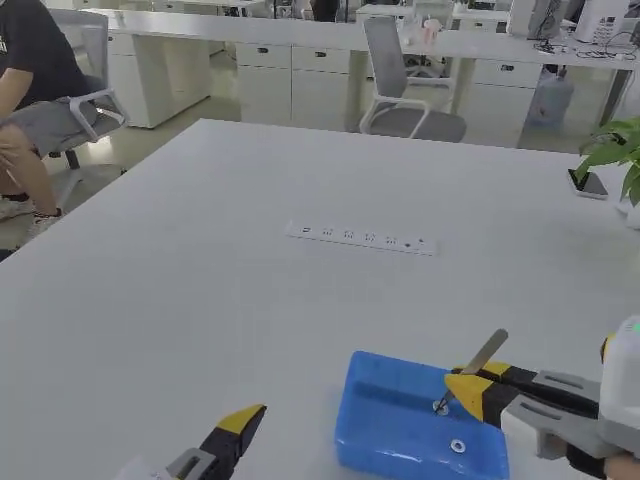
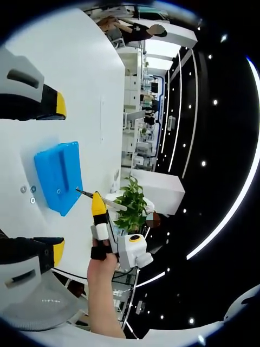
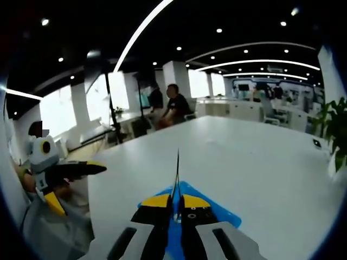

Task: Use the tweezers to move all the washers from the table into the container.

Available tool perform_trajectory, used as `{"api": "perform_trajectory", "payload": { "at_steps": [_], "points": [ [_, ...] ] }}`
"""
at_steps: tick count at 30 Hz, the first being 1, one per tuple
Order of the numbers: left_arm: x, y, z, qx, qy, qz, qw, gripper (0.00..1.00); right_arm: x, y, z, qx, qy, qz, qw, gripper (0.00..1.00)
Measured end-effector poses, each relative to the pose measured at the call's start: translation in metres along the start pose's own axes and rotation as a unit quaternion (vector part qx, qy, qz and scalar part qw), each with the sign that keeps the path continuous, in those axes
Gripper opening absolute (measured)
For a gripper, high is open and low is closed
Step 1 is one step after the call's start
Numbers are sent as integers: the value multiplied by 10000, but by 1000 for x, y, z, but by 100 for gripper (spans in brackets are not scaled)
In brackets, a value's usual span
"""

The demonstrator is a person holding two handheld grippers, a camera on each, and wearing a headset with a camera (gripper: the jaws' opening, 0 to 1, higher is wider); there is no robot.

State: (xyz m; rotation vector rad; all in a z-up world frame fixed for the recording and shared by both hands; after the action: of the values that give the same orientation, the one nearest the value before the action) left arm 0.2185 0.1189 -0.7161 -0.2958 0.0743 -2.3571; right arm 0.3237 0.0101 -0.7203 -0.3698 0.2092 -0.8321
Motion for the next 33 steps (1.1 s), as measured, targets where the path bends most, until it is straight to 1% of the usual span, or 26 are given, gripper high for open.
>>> {"api": "perform_trajectory", "payload": {
  "at_steps": [6, 8, 16, 21, 26, 33],
  "points": [
    [-1, 0, 0, -9, 23, 24, 10000, 91, 2, 7, -6, -115, 122, -55, 9998, 3],
    [-1, -1, 0, -3, 29, 29, 10000, 91, 2, 10, -10, -198, 141, -46, 9997, 3],
    [0, -1, -2, -74, 59, -11, 10000, 90, 0, 23, -30, -561, -26, 26, 9984, 3],
    [-1, -1, -2, -65, 43, 13, 10000, 90, 1, 28, -35, -649, -62, 57, 9979, 3],
    [0, -1, -3, -125, 73, 11, 9999, 90, 3, 34, -41, -761, -115, 60, 9970, 3],
    [-2, -2, -3, -122, 59, 49, 9999, 89, 7, 40, -55, -964, -193, 24, 9952, 3]
  ]
}}
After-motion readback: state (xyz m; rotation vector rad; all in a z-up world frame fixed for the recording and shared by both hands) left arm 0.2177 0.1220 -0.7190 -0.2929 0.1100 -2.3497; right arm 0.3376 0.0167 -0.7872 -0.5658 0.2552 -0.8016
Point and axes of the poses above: the centre of the closed fingertips' face, and the gripper's own axes: y roughly forward along the fingers, x roughly to its right, z roughly out of its top, the point moved 2 cm from there along -y, roughly backward along the fingers, and after that the axes turned 15 degrees about -z, right-handed, at the moved point
